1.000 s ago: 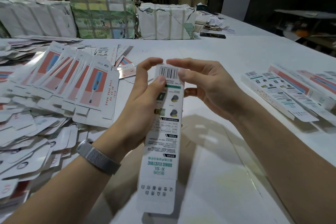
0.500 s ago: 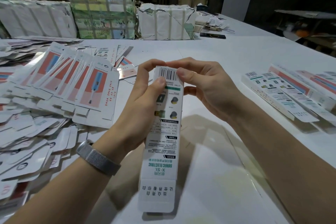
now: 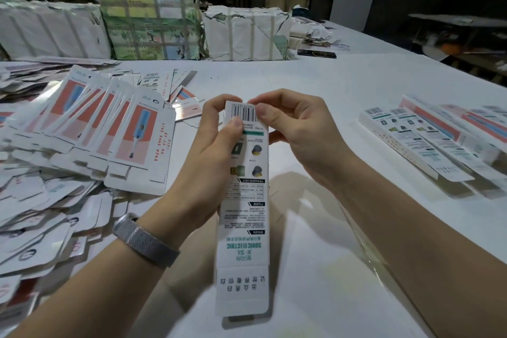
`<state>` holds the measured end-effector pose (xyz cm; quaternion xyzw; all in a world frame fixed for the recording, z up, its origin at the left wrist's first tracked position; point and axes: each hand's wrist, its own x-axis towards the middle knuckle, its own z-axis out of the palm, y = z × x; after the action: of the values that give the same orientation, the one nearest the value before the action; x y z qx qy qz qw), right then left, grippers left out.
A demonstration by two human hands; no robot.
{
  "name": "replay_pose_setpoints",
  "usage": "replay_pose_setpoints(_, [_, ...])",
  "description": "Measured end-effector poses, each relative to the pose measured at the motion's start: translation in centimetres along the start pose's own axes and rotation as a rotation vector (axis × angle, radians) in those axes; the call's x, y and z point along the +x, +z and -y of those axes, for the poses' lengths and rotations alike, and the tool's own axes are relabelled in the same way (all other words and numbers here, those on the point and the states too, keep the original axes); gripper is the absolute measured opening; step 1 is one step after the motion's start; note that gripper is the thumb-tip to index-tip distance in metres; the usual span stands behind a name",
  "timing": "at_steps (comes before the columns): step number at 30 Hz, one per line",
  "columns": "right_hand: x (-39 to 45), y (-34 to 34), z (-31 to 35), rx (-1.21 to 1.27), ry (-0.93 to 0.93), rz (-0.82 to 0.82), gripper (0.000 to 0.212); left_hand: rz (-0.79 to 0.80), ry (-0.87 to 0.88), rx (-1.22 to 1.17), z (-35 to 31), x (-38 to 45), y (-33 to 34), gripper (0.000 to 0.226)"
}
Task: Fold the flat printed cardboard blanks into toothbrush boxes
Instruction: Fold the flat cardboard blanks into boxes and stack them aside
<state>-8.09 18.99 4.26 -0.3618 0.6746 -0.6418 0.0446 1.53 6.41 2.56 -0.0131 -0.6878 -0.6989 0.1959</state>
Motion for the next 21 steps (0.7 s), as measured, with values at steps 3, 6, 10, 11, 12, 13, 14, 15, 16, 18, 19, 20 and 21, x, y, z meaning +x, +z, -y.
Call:
replay_pose_setpoints(3, [-0.2, 0.6, 0.2, -0.123, -0.045, -0.063, 0.012, -0.036, -0.002, -0.032, 0.1, 0.3, 0.2, 0.014])
replay_pose_setpoints(6, [-0.4, 0.7, 0.7, -0.371, -0.164, -0.102, 0.034, -0.041, 0.016, -0.148, 0.0, 0.4, 0.4, 0.018])
replay_pose_setpoints(10, [-0.9, 1.2, 1.3, -0.418, -0.106, 0.026, 0.060, -0.020, 0.056, -0.262, -0.2, 0.8, 0.7, 0.030])
replay_pose_setpoints(11, [-0.9, 1.1, 1.3, -0.434, -0.089, 0.031, 0.063, -0.027, 0.064, -0.275, -0.3, 0.9, 0.6, 0.036])
replay_pose_setpoints(12, [-0.8, 0.9, 1.3, -0.468, -0.083, 0.028, 0.065, -0.007, 0.064, -0.285, -0.3, 1.1, 0.4, 0.043])
replay_pose_setpoints(13, [-0.7, 0.5, 1.4, -0.495, -0.074, 0.021, 0.066, 0.063, 0.043, -0.296, -0.1, 1.1, 0.2, 0.048])
replay_pose_setpoints(14, [-0.5, 0.1, 1.4, -0.498, -0.054, 0.004, 0.067, 0.153, 0.010, -0.280, 0.1, 1.0, 0.1, 0.050])
replay_pose_setpoints(15, [-0.2, -0.3, 1.5, -0.477, -0.022, -0.027, 0.067, 0.194, -0.025, -0.224, 0.3, 1.0, -0.2, 0.051])
replay_pose_setpoints(16, [0.2, -0.9, 1.4, -0.463, 0.015, -0.076, 0.065, 0.161, -0.046, -0.133, 0.5, 0.9, -0.5, 0.052])
replay_pose_setpoints(18, [1.1, -2.8, 0.8, -0.512, 0.097, -0.206, 0.056, -0.028, -0.016, 0.089, 0.9, 1.0, -0.6, 0.053])
replay_pose_setpoints(19, [1.5, -4.1, 0.5, -0.568, 0.154, -0.259, 0.050, -0.104, 0.012, 0.172, 1.0, 1.0, -0.7, 0.051])
replay_pose_setpoints(20, [2.0, -5.6, 0.1, -0.637, 0.224, -0.291, 0.045, -0.151, 0.029, 0.226, 1.0, 1.1, -0.8, 0.045])
replay_pose_setpoints(21, [2.3, -7.1, -0.3, -0.721, 0.298, -0.307, 0.040, -0.179, 0.038, 0.278, 1.0, 1.1, -1.0, 0.037])
